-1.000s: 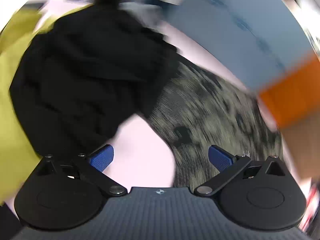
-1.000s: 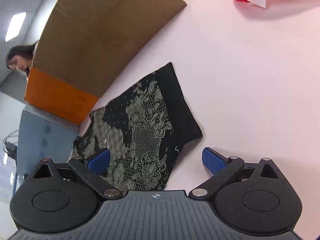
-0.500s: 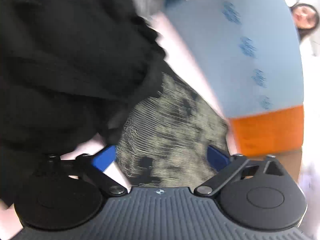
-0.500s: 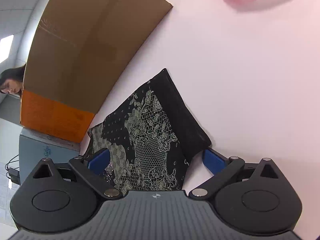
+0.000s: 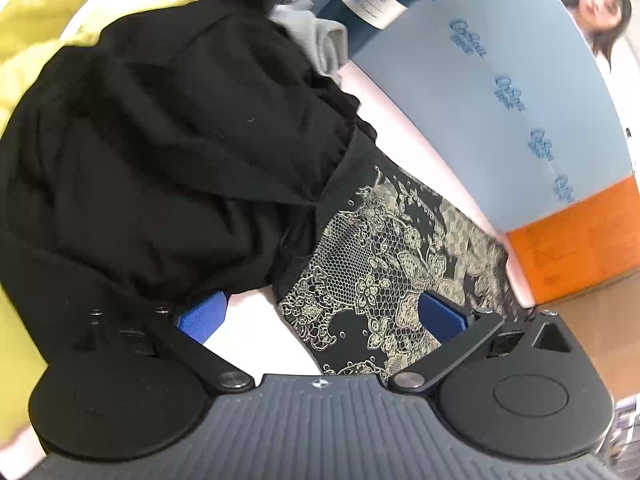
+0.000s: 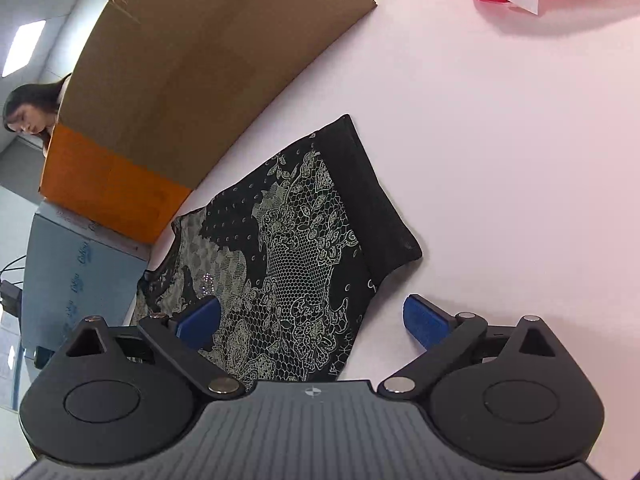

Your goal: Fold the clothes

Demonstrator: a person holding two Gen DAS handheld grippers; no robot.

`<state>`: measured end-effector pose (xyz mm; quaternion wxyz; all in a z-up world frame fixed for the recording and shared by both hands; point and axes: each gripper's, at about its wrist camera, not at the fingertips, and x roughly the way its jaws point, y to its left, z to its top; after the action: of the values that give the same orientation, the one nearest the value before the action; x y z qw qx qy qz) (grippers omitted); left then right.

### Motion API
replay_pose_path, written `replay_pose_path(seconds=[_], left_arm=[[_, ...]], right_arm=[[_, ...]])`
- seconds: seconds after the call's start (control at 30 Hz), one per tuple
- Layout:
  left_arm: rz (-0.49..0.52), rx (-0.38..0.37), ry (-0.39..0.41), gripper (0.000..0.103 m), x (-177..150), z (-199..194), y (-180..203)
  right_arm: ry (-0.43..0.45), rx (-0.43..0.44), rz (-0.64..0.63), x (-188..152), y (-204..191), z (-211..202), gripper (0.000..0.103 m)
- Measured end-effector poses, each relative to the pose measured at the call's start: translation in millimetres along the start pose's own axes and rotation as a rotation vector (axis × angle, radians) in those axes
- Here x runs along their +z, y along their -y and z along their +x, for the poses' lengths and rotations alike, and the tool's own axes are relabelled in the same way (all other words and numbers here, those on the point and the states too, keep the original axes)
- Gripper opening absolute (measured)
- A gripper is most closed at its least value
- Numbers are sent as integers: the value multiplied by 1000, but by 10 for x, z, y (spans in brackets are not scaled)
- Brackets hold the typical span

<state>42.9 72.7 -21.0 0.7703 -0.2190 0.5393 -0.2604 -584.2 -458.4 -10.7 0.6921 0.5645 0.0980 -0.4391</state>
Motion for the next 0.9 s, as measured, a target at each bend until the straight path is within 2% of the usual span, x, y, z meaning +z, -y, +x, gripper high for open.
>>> replay_pose_path(seconds=[0.07,0.17,0.23,0.33,0.37,0.47,0.5,0.57,0.6,0.7,0.73,0.77,0.9], left_arm=[[-32,-55,12,103,66,114,-30],[-81,-100,42,103,166,189,-74],[-97,-125,33,103,201,192,-93],[5,-133,-15,103,103,182,49],[74,-120,-22,103,66,203,135],[237,-71,32,103,44,324,337],[228,-59,59,103,85,376,355],[117,-74,96,103,157,423,309],[88,-79,87,103,189,430,304],[115,-97,23,102,217,416,313],[123,-96,8,100,227,375,296],[115,-98,2,100,242,366,288],[28,-117,4,102,289,429,269]], right_arm=[[-6,3,-13,18,-4,15,99],[-11,5,-20,28,-9,20,99],[-14,6,-25,34,-12,24,100],[-20,7,-32,44,-17,30,100],[-21,8,-34,47,-19,32,100],[-34,16,-50,166,23,109,100],[-36,11,-54,163,21,103,100],[-41,-10,-62,151,-6,83,99],[-43,-21,-66,145,-19,72,98],[-45,-64,-67,114,-60,44,94],[-41,-95,-74,104,-103,37,88],[-37,-123,-79,99,-138,32,87],[-22,-131,-38,180,-81,98,87]])
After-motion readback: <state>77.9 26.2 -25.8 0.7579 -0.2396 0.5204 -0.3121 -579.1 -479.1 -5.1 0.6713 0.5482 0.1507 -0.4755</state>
